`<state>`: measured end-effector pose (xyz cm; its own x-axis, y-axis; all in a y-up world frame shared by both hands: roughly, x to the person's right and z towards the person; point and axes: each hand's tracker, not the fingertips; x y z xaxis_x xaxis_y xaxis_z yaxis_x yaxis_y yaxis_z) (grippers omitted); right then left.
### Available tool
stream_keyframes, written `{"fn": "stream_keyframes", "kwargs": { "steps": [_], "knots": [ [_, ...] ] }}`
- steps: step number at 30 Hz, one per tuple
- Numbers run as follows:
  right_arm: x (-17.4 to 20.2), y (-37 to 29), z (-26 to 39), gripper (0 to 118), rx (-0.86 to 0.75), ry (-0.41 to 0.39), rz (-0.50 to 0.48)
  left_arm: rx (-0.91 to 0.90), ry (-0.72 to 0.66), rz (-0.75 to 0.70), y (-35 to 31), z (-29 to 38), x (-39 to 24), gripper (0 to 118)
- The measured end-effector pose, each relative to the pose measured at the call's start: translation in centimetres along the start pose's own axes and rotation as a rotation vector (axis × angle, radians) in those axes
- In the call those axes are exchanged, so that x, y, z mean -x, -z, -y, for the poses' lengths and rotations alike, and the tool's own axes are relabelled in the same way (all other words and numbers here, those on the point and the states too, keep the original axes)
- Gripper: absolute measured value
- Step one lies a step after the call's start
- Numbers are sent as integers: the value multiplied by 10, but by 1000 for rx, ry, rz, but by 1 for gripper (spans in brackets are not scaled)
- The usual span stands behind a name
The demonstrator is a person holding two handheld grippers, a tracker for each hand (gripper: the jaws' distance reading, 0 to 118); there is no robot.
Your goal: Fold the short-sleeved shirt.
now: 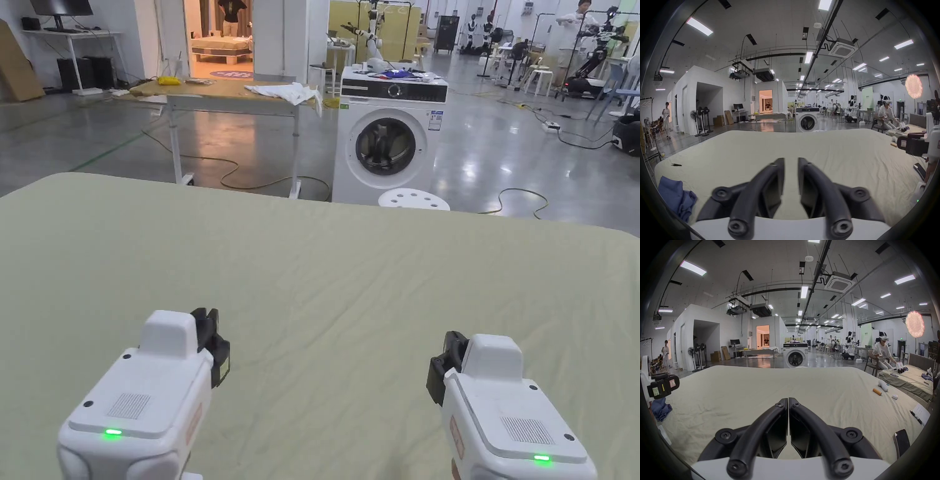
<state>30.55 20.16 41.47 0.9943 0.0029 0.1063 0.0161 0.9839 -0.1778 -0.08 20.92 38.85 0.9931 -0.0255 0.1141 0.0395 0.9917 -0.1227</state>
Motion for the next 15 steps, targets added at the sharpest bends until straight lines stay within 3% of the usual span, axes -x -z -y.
{"fn": "stream_keyframes", "kwargs": {
  "steps": [2,15],
  "knots": [
    [-3,-2,-2,0,-16,4,6,-17,6,-14,0,2,-12,0],
    [-11,-9,1,0,-28,4,4,-40,-8,-23,3,-4,-25,0]
  ]
}}
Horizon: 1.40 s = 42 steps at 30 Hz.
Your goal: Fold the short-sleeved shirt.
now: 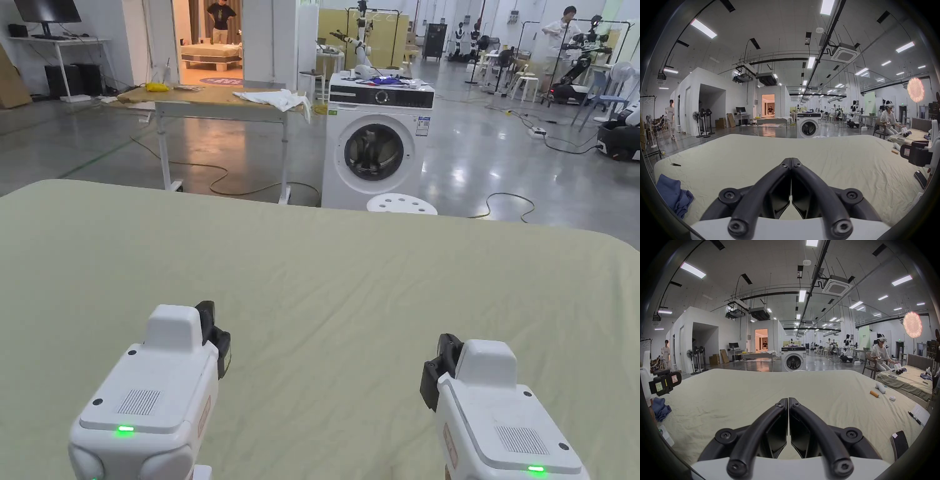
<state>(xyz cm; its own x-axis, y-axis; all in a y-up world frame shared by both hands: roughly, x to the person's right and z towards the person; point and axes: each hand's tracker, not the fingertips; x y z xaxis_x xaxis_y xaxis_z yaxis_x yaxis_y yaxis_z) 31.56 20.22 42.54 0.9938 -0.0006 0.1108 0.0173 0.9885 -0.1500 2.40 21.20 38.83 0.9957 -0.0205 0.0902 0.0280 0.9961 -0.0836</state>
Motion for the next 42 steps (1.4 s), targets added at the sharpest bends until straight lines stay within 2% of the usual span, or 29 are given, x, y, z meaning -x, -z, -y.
{"fn": "stream_keyframes", "kwargs": {
  "steps": [4,5,6,7,8,9,10,11,14,20,21,24,28,29,34,38,42],
  "knots": [
    [0,1,0,1,3,-10,-9,-5,22,5,-4,3,-1,0],
    [0,1,1,7,2,-9,-7,-6,26,1,-5,3,-1,7],
    [1,2,2,17,1,-12,-4,-7,24,1,-5,3,-2,15],
    [1,2,2,34,0,-17,5,-6,20,-2,-5,3,-1,25],
    [1,2,2,55,-2,-18,4,-3,13,-2,-6,3,0,43],
    [2,2,2,68,-2,-20,7,1,6,-4,-5,3,1,58],
    [2,3,3,74,-3,-22,13,6,-1,-7,-5,2,3,69],
    [2,3,4,77,-6,-23,17,7,-6,-11,-5,2,3,78],
    [3,4,5,78,-19,-33,33,-7,-8,-39,-7,2,5,81],
    [0,6,5,98,-26,-3,29,-12,-7,-34,-8,-1,14,104],
    [0,7,5,99,-34,-4,36,-11,-6,-31,-9,-1,14,106],
    [5,10,5,100,-45,-84,80,-13,2,-34,-9,-2,17,107],
    [2,12,6,100,-36,-67,54,-7,10,-48,-8,-1,21,107],
    [2,12,6,100,-33,-59,52,-7,9,-51,-8,-1,22,107],
    [-7,17,4,100,18,93,33,-5,-29,-38,-8,-2,28,107],
    [-8,21,-1,100,45,119,70,-6,-38,-31,-8,-2,29,107],
    [-8,22,-6,100,66,143,58,-30,-58,0,-8,-3,30,107]
  ]
}}
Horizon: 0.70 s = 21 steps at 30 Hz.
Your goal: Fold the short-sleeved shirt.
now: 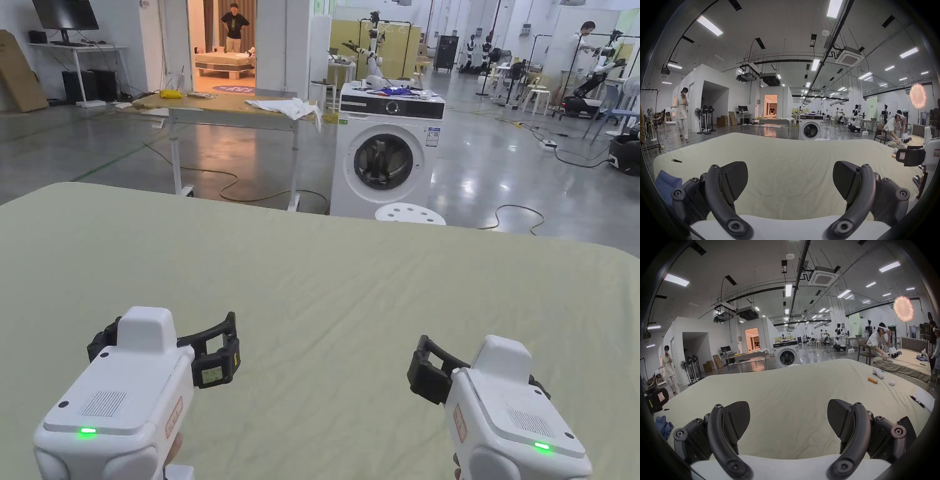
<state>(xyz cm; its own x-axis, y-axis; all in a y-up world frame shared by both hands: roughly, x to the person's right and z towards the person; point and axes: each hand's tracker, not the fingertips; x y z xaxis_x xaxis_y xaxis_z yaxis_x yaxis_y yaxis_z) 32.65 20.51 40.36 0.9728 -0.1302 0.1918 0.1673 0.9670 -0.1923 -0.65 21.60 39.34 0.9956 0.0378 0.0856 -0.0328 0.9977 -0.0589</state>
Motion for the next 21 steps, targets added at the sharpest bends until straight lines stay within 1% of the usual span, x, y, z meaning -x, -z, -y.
{"fn": "stream_keyframes", "kwargs": {
  "steps": [3,6,9,13,18,21],
  "knots": [
    [3,-1,-4,100,22,18,-2,-13,-12,17,0,-1,1,107],
    [6,1,-7,100,71,50,33,-13,-39,60,0,-2,4,107],
    [10,3,-7,100,98,29,34,-25,-23,46,0,-1,1,107],
    [17,2,-3,101,92,-34,47,-48,6,40,-2,0,0,107],
    [21,0,-3,103,107,-39,37,-47,43,33,-4,-1,-3,107],
    [23,1,-4,103,102,-45,45,-39,41,29,-3,-1,-1,107]
  ]
}}
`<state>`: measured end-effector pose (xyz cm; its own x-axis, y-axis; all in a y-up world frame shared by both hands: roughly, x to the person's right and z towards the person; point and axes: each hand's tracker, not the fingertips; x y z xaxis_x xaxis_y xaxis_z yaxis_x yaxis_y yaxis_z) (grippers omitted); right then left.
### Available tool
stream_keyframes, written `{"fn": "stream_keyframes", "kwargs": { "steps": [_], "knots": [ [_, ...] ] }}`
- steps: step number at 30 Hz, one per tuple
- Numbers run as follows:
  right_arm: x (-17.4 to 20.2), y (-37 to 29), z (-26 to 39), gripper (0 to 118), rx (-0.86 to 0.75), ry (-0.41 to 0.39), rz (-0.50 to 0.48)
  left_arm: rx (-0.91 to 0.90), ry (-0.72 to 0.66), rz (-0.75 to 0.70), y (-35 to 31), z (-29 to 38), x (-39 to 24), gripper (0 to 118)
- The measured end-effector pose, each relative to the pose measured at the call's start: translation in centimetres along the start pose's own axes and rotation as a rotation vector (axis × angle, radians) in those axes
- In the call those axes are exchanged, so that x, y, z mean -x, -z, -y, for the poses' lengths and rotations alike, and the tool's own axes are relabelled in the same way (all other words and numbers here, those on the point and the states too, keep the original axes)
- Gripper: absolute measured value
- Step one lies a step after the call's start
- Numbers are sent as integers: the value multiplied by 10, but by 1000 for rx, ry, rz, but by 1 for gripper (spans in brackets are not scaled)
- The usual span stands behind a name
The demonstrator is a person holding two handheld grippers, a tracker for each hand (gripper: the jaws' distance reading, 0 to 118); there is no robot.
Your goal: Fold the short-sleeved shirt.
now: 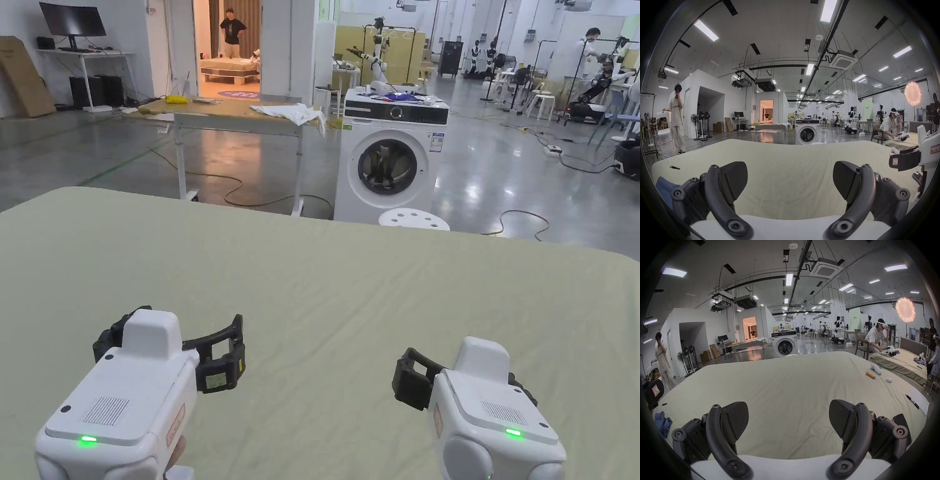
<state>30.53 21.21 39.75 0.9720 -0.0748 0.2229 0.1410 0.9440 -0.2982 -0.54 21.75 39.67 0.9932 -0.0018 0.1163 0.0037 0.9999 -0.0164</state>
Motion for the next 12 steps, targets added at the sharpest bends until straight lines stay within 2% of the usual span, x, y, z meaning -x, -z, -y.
{"fn": "stream_keyframes", "kwargs": {
  "steps": [12],
  "knots": [
    [-2,2,-8,103,15,-22,24,-4,5,-36,0,3,3,107]
  ]
}}
